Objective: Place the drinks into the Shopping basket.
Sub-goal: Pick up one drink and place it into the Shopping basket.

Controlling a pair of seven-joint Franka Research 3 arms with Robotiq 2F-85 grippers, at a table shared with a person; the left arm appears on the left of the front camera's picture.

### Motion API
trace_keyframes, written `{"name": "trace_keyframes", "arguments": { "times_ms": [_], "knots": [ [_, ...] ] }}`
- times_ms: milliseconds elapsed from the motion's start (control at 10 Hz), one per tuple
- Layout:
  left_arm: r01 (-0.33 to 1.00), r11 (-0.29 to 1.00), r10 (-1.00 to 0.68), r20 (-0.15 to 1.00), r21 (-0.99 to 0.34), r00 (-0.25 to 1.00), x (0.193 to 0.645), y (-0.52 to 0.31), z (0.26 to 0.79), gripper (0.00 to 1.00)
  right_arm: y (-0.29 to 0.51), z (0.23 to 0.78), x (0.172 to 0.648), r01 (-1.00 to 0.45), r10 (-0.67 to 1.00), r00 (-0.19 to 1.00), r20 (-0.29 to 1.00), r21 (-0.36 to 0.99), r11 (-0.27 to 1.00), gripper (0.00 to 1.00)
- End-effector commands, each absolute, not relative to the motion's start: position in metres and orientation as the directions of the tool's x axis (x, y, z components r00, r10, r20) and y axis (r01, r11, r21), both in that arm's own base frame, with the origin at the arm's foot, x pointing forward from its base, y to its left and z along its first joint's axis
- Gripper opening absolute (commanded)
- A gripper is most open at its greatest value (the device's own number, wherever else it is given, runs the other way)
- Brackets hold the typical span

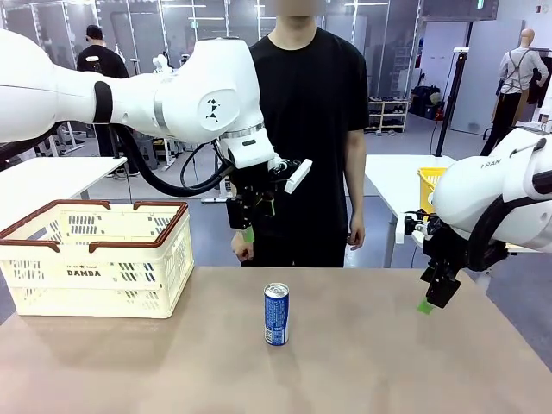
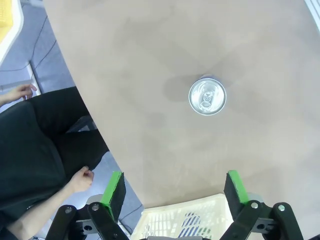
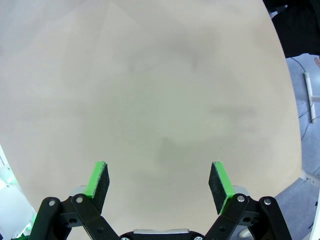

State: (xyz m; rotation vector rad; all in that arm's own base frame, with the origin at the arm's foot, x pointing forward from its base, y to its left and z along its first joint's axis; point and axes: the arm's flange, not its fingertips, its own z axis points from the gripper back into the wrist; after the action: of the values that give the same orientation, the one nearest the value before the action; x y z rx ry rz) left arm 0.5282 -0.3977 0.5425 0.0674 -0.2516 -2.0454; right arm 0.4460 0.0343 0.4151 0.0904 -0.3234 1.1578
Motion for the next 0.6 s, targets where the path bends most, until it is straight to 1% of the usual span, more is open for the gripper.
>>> {"name": "trace_keyframes", "arguments": {
  "times_ms": [0,200,300,500],
  "knots": [
    [0.865,-0.449,-0.88,0.056,0.222,-0.471,0.524,-0.394,0.543,1.0,0.033,0.416,0.444,-0.912,0.887,0.358,0.291,-0.093,0.399,1.0],
    [0.883,-0.425,-0.891,0.082,0.198,-0.447,0.525,-0.401,0.538,1.0,0.033,0.416,0.444,-0.912,0.887,0.358,0.291,-0.093,0.399,1.0],
    [0.895,-0.407,-0.904,0.064,0.181,-0.423,0.519,-0.404,0.53,1.0,0.033,0.416,0.444,-0.912,0.887,0.358,0.291,-0.093,0.399,1.0],
    [0.895,-0.406,-0.904,0.06,0.186,-0.423,0.501,-0.412,0.512,1.0,0.033,0.416,0.444,-0.912,0.887,0.358,0.291,-0.093,0.399,1.0]
  ]
}}
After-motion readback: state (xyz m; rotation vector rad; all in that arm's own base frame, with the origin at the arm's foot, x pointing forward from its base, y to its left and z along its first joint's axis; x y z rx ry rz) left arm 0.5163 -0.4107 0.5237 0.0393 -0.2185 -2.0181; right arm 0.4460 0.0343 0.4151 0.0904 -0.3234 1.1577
